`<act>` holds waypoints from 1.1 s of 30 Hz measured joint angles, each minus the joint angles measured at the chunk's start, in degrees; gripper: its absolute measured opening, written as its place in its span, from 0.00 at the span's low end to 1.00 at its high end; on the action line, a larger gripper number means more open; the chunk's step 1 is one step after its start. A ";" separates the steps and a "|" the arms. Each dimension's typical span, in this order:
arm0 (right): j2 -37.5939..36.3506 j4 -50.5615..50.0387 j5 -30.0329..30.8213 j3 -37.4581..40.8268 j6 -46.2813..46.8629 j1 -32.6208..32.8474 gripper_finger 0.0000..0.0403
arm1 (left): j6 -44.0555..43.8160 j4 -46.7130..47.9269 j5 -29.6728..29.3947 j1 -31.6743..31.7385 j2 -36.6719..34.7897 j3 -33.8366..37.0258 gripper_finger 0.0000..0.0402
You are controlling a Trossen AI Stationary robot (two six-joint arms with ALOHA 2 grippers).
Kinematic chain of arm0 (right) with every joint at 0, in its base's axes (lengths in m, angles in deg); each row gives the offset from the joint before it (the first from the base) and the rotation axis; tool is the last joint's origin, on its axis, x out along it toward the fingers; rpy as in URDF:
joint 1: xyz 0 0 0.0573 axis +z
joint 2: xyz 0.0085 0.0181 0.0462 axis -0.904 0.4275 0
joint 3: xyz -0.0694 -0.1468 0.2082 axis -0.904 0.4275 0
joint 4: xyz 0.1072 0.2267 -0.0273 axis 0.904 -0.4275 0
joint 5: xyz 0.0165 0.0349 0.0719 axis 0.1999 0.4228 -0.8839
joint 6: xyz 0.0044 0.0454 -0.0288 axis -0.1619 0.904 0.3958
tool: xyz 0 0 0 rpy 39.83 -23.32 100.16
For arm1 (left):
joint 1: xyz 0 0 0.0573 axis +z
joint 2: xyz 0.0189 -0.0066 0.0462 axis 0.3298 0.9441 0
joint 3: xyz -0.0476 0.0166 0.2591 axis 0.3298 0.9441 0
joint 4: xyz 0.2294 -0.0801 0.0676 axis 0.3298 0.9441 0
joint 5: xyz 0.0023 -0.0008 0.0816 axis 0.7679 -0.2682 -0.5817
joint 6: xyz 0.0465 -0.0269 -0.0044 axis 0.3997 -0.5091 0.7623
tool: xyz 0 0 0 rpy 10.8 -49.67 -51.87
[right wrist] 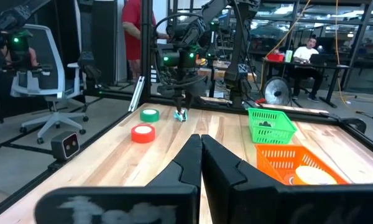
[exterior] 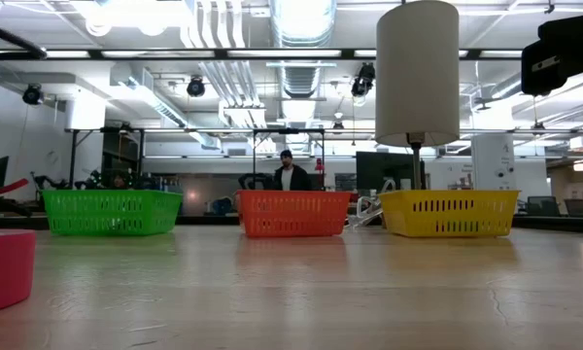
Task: Pick and place Stapler, Stapler remover, tape
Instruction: Put the light blue staple remover into the green basket
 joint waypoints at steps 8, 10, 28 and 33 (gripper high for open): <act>0.01 0.00 0.01 0.00 -0.02 -0.01 0.02 | 0.34 -0.05 -0.26 -0.04 0.00 0.11 0.36; 0.01 0.00 0.01 0.00 -0.07 0.00 0.02 | 0.91 -0.01 -0.44 -0.04 0.00 0.12 0.34; 0.01 0.00 0.01 0.00 -0.04 0.00 0.02 | 1.63 1.48 -3.44 0.02 -0.04 0.20 0.14; 0.01 -0.01 0.01 0.00 -0.28 0.00 0.02 | 1.75 1.47 -4.28 0.00 -0.12 0.20 0.06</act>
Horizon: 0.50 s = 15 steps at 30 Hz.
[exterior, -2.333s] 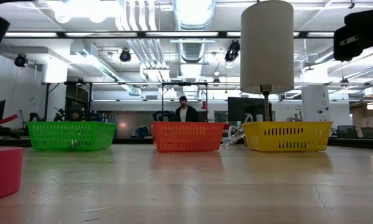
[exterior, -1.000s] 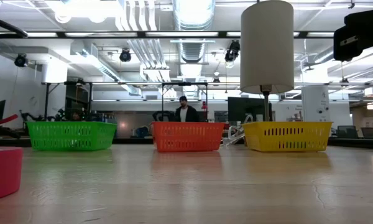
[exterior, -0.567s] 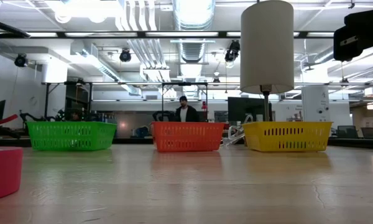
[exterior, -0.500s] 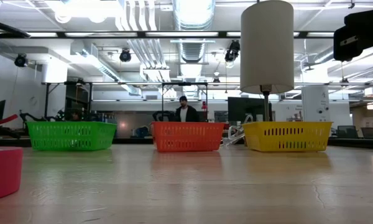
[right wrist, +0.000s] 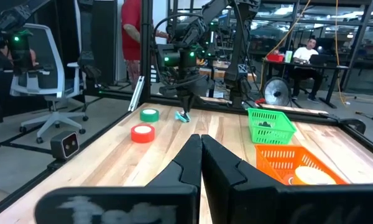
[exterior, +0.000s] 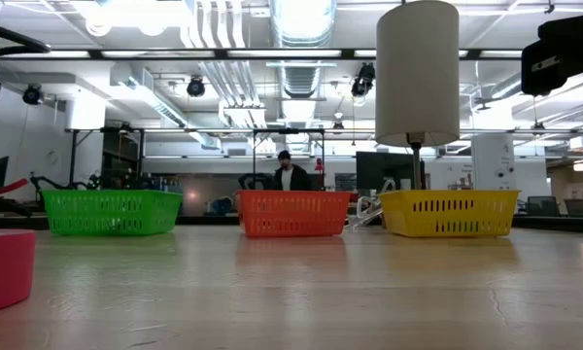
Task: Pick and place Stapler, Stapler remover, tape
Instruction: Put the light blue staple remover into the green basket
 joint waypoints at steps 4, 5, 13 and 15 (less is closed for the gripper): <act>0.00 0.01 0.00 0.00 0.25 0.00 0.02 | -0.63 -0.03 -2.12 -0.04 -0.06 -0.02 0.02; 0.00 0.01 -0.01 0.00 0.23 0.00 0.02 | -1.28 -0.08 -3.83 -0.04 -0.06 -0.02 0.01; 0.00 0.00 0.00 0.00 0.23 0.00 0.02 | -3.28 -0.58 -24.84 0.02 0.01 0.03 0.01; 0.00 0.01 -0.01 0.00 0.21 0.00 0.02 | -3.91 -0.71 -31.30 0.04 0.05 0.04 0.01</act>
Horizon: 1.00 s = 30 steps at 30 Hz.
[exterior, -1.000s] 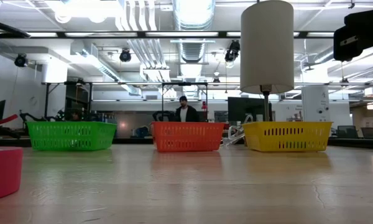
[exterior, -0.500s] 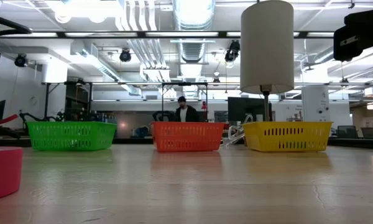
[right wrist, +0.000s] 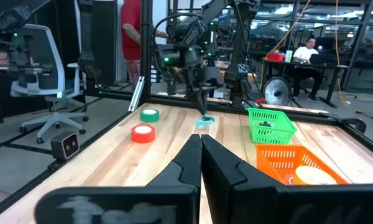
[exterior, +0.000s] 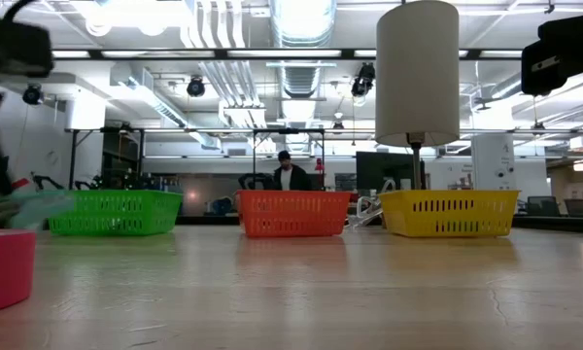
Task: Pick and place Stapler, Stapler remover, tape
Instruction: Put the light blue staple remover into the green basket
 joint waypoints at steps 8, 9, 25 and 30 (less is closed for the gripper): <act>0.00 0.01 0.00 0.00 -0.06 0.00 0.02 | -3.75 -0.18 -24.48 0.76 0.00 0.04 0.01; 0.00 0.00 0.01 0.00 0.05 0.00 0.02 | -4.02 -0.19 -26.95 1.17 0.00 0.04 0.00; -0.02 0.00 0.01 0.00 0.00 0.00 0.02 | -8.22 7.00 -30.28 14.71 0.02 2.69 0.00; 0.00 0.01 0.01 0.02 0.02 -0.01 0.02 | -13.89 16.52 -26.35 16.06 0.04 2.75 0.00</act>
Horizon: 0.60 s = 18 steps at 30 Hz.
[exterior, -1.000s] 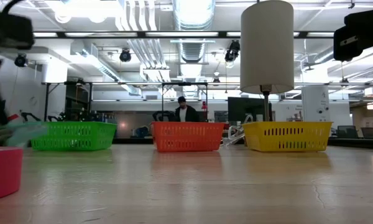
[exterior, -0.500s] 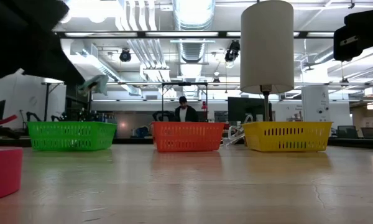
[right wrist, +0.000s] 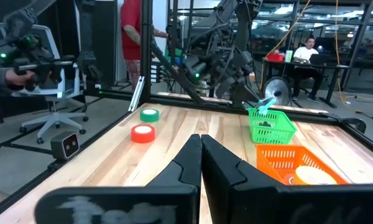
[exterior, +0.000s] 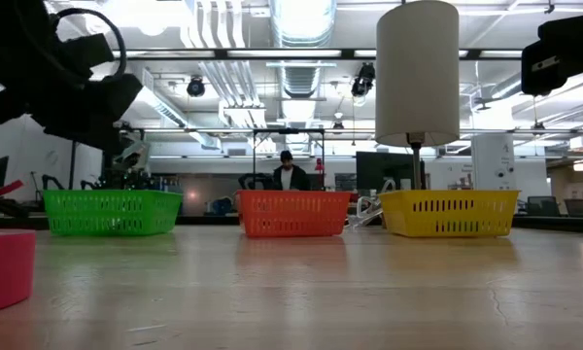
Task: Pick and place Stapler, Stapler remover, tape
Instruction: Put the light blue staple remover into the green basket
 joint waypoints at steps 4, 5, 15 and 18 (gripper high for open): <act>-0.01 0.00 0.00 -0.01 -0.22 0.02 0.02 | -2.08 5.38 3.14 0.60 0.00 0.17 0.01; -0.01 -0.01 -0.01 0.00 -0.23 0.00 0.02 | -2.17 6.16 4.05 0.88 0.00 0.41 0.01; 0.00 0.00 0.00 0.00 -0.17 0.00 0.02 | -4.23 3.03 6.77 2.69 0.00 4.80 0.01; 0.00 0.00 -0.01 0.00 -0.01 0.02 0.02 | -4.25 1.40 8.44 2.69 0.00 5.76 0.01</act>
